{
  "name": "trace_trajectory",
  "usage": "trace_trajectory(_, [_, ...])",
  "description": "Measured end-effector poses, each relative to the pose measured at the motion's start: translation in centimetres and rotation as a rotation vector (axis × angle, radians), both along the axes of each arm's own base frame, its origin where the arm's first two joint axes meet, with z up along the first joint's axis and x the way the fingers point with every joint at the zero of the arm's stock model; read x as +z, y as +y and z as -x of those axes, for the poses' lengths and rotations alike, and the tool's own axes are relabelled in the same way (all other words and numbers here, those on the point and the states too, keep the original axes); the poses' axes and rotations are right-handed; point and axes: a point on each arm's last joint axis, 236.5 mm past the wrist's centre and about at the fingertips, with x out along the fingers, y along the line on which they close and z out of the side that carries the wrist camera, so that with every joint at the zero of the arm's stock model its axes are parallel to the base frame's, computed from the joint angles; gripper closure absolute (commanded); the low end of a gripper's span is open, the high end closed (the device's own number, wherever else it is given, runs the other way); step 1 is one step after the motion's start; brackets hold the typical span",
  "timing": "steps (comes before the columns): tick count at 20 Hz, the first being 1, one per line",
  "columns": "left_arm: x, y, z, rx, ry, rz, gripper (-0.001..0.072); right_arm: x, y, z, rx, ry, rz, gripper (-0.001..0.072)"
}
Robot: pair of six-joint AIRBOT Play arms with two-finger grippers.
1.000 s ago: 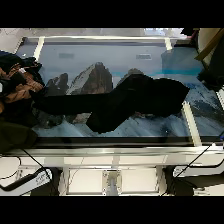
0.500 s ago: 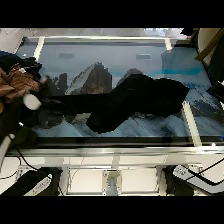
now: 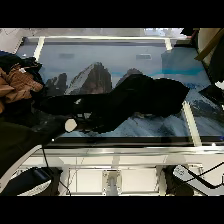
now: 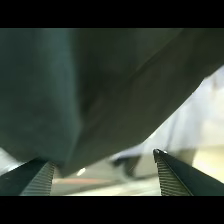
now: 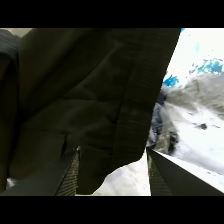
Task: Fold the clothes and pants, and hang the long-sleeved shirts on hangers.
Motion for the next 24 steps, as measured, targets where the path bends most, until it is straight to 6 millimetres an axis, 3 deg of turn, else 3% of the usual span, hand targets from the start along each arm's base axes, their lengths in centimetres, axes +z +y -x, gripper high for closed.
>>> trace_trajectory(1, [-0.1,-0.6,-0.6,0.031,-0.012,0.025,0.0054,-0.1,0.2,0.1,0.007,0.003,-0.003,0.0262])
trace_trajectory(2, [-0.2,-0.9,-1.0,0.049,-0.021,0.04,0.0267,-0.1,0.2,0.1,0.011,0.003,-0.003,0.0263])
trace_trajectory(3, [-0.3,-1.2,-1.5,0.069,-0.034,0.056,0.063,-0.1,0.3,0.2,0.016,0.006,-0.004,0.0263])
trace_trajectory(4, [-0.3,-1.4,-1.9,0.085,-0.043,0.067,0.0698,-0.2,0.4,0.2,0.02,0.007,-0.003,0.0264])
trace_trajectory(8, [0.4,-1.7,-2.9,0.119,-0.077,0.1,0.0699,-2.8,1.2,1.1,0.039,0.051,-0.031,0.0263])
trace_trajectory(12, [4.2,-0.4,-4.7,0.13,-0.195,0.127,0.07,-8.5,2.2,2.4,0.009,0.117,-0.103,0.0262])
trace_trajectory(14, [6.6,1.1,-5.7,0.148,-0.258,0.136,0.07,-11.2,3.0,2.3,0.008,0.139,-0.17,0.0262])
trace_trajectory(19, [11.3,6.5,-6.9,0.205,-0.376,0.097,0.07,-15.7,3.7,1.1,-0.009,0.17,-0.284,0.0262])
trace_trajectory(24, [13.0,11.5,-7.0,0.269,-0.411,0.025,0.07,-18.5,5.1,0.1,0.047,0.169,-0.339,0.0263])
